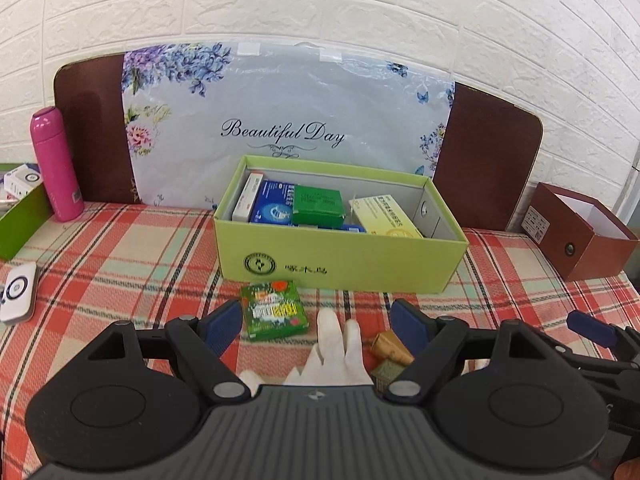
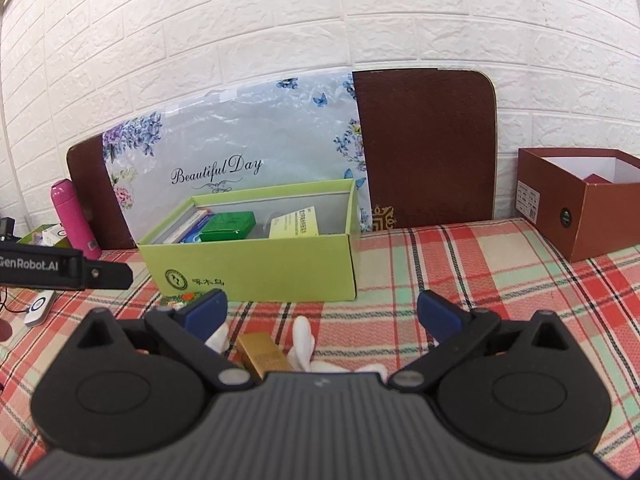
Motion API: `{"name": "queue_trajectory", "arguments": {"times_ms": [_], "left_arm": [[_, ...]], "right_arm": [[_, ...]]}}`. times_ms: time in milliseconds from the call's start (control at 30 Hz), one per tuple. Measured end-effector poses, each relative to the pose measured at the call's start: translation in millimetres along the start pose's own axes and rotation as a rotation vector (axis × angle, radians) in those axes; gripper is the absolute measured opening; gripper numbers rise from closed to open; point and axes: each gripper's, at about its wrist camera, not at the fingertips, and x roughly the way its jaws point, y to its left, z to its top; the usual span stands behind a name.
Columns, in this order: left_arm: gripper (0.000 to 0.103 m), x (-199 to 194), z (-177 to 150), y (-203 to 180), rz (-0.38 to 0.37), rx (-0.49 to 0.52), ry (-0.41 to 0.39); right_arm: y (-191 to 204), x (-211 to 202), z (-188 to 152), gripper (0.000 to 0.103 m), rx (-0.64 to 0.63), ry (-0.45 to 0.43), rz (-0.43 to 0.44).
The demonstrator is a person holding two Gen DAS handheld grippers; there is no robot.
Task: Organize objects
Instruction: 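Grasp the white-pink glove cuff with the left gripper while the right grasps the cotton swab bag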
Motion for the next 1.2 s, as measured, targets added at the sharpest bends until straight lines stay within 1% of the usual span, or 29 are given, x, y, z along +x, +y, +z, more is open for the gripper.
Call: {"name": "queue_trajectory", "arguments": {"times_ms": [133, 400, 633, 767, 800, 833, 867, 900, 933, 967, 1000, 1033, 1100, 1200], "left_arm": [[0.084, -1.2, -13.9, 4.9, 0.000, -0.019, 0.025], [0.084, 11.3, -45.0, 12.5, -0.001, -0.040, 0.118], [0.084, 34.5, -69.0, 17.9, -0.029, -0.105, 0.214], [0.084, 50.6, -74.3, 16.6, -0.037, -0.149, 0.246], [0.084, 55.3, -76.5, 16.3, -0.061, -0.150, 0.255], [0.073, 58.0, -79.1, 16.4, -0.088, -0.147, 0.253], [0.063, 58.0, -81.1, 15.6, -0.093, -0.122, 0.230], [0.044, 57.3, -81.2, 14.0, -0.095, -0.082, 0.222], [0.030, 56.4, -79.7, 15.4, -0.119, -0.071, 0.230], [0.026, 54.8, -77.2, 19.5, -0.149, -0.089, 0.245], [0.017, 52.3, -74.4, 24.4, -0.163, -0.107, 0.257], [0.015, 48.8, -72.5, 27.6, -0.164, -0.103, 0.254], [0.014, 38.2, -70.2, 34.2, -0.132, -0.073, 0.234], [0.014, 25.1, -71.5, 50.5, -0.106, -0.066, 0.224]], "right_arm": [[-4.0, -8.2, -9.7, 0.103, 0.009, 0.005, -0.003], [-14.4, -13.3, -37.1, 0.103, 0.012, 0.053, -0.004], [-14.4, -10.3, -63.0, 0.103, 0.014, 0.125, 0.037], [-8.7, -9.6, -67.2, 0.103, -0.009, 0.132, 0.064], [-6.7, -9.1, -66.8, 0.103, -0.013, 0.130, 0.071], [-4.9, -8.9, -66.4, 0.103, -0.016, 0.127, 0.078], [-3.2, -8.8, -66.2, 0.103, -0.021, 0.124, 0.084], [-1.0, -8.4, -65.8, 0.103, -0.028, 0.122, 0.093], [1.7, -7.5, -65.2, 0.101, -0.040, 0.122, 0.102], [4.8, -6.5, -65.1, 0.097, -0.049, 0.125, 0.111], [8.1, -5.1, -65.2, 0.094, -0.058, 0.131, 0.125], [12.4, -3.4, -65.5, 0.092, -0.069, 0.139, 0.146], [21.3, -0.7, -66.9, 0.088, -0.092, 0.149, 0.182], [40.8, 3.8, -71.1, 0.087, -0.158, 0.161, 0.239]]}}
